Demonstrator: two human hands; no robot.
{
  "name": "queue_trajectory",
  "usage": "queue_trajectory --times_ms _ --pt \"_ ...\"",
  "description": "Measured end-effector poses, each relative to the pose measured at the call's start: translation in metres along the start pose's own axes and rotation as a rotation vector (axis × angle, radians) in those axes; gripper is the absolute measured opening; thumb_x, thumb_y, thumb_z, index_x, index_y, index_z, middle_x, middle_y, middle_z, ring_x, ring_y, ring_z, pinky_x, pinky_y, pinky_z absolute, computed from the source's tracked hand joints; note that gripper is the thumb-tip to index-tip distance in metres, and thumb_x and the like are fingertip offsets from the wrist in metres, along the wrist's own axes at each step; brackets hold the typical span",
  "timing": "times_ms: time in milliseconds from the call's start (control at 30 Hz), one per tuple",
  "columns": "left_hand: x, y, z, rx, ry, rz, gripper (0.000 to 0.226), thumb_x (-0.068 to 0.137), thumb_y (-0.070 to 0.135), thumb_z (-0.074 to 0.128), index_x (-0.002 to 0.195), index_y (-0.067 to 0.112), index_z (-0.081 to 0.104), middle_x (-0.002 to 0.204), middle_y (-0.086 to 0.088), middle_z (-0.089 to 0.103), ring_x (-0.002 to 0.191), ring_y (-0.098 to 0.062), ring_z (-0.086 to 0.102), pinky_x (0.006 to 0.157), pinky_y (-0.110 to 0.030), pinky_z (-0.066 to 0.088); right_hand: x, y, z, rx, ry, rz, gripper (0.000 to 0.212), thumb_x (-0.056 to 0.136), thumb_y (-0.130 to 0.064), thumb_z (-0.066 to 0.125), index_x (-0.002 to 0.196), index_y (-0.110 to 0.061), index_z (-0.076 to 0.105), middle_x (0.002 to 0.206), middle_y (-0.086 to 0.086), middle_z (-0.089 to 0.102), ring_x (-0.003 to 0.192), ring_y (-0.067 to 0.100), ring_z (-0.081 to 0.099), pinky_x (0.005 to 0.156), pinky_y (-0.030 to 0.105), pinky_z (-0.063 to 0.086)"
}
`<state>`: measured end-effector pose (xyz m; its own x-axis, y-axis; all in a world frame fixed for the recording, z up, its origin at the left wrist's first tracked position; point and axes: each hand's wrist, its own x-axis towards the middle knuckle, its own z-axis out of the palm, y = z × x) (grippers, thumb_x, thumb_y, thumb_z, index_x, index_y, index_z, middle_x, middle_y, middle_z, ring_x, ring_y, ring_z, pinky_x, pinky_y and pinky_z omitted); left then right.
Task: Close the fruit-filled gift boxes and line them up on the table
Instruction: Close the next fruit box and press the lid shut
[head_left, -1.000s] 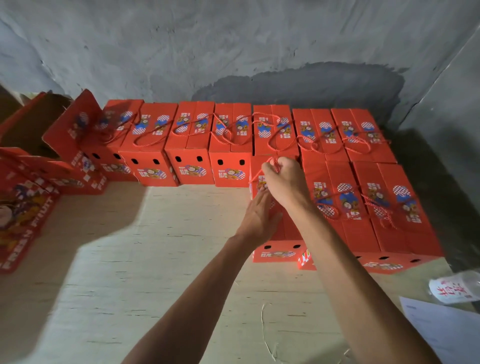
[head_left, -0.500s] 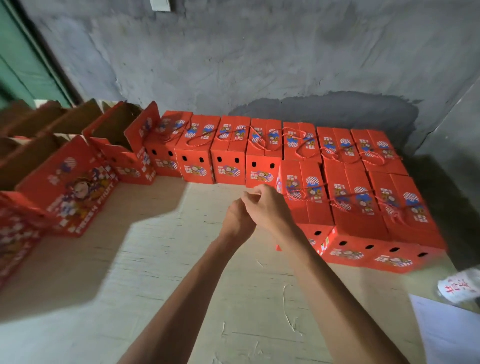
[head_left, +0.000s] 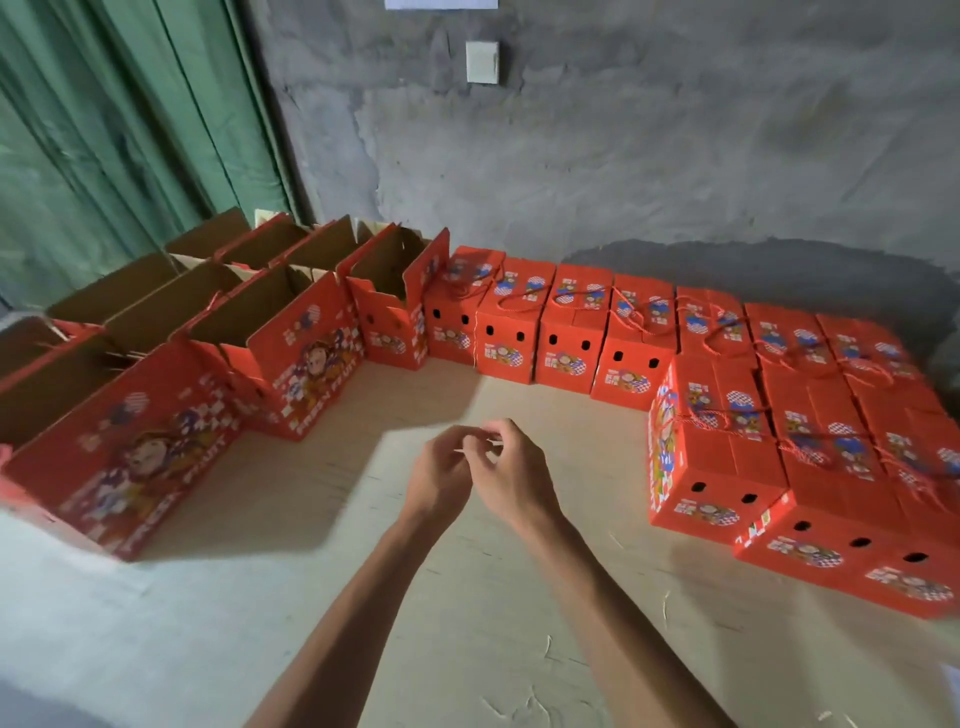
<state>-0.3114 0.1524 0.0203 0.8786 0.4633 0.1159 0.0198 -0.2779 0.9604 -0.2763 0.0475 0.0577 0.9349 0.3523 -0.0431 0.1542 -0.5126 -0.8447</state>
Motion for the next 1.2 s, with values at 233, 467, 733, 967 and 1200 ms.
queue_trajectory --times_ms 233,467,733,967,1200 --pt "-0.026 -0.018 -0.071 0.085 0.133 -0.035 0.025 0.087 0.007 0.059 0.097 0.021 0.078 0.091 0.015 0.077 0.088 -0.003 0.073 0.075 -0.027 0.059 -0.016 -0.02 0.057 0.04 -0.114 -0.079 0.029 0.098 -0.04 0.058 0.121 -0.023 0.065 0.124 -0.003 0.069 0.114 0.015 0.064 0.097 0.032 0.052" --pt "-0.036 -0.035 -0.123 0.076 0.261 -0.085 0.013 0.097 0.011 0.064 0.099 0.012 0.077 0.084 0.006 0.077 0.073 -0.001 0.071 0.065 -0.015 0.05 -0.007 -0.044 0.103 0.083 -0.204 -0.144 0.038 0.099 -0.038 0.059 0.132 -0.018 0.061 0.129 0.002 0.069 0.11 0.014 0.067 0.093 0.03 0.057" --pt "0.018 -0.052 -0.199 0.102 0.315 -0.07 0.015 0.099 0.016 0.062 0.102 0.017 0.076 0.09 0.006 0.078 0.079 -0.011 0.075 0.078 -0.036 0.061 0.049 -0.094 0.163 0.161 -0.223 -0.182 0.032 0.098 -0.032 0.059 0.127 -0.021 0.065 0.12 -0.003 0.071 0.101 0.006 0.066 0.075 0.011 0.048" --pt "0.115 -0.099 -0.285 0.226 0.344 -0.009 0.013 0.097 0.021 0.064 0.103 0.026 0.075 0.093 0.026 0.071 0.089 0.008 0.067 0.072 -0.007 0.048 0.14 -0.137 0.253 0.125 -0.15 -0.167 0.031 0.097 -0.032 0.06 0.126 -0.023 0.066 0.118 -0.005 0.072 0.097 0.005 0.066 0.072 0.012 0.046" --pt "0.201 -0.12 -0.348 0.338 0.29 0.047 0.022 0.095 0.038 0.062 0.113 0.027 0.068 0.114 0.01 0.065 0.098 -0.004 0.064 0.083 -0.025 0.057 0.229 -0.188 0.335 0.05 -0.091 -0.194 0.029 0.1 -0.037 0.058 0.127 -0.03 0.065 0.129 -0.003 0.067 0.113 0.017 0.065 0.088 0.033 0.058"
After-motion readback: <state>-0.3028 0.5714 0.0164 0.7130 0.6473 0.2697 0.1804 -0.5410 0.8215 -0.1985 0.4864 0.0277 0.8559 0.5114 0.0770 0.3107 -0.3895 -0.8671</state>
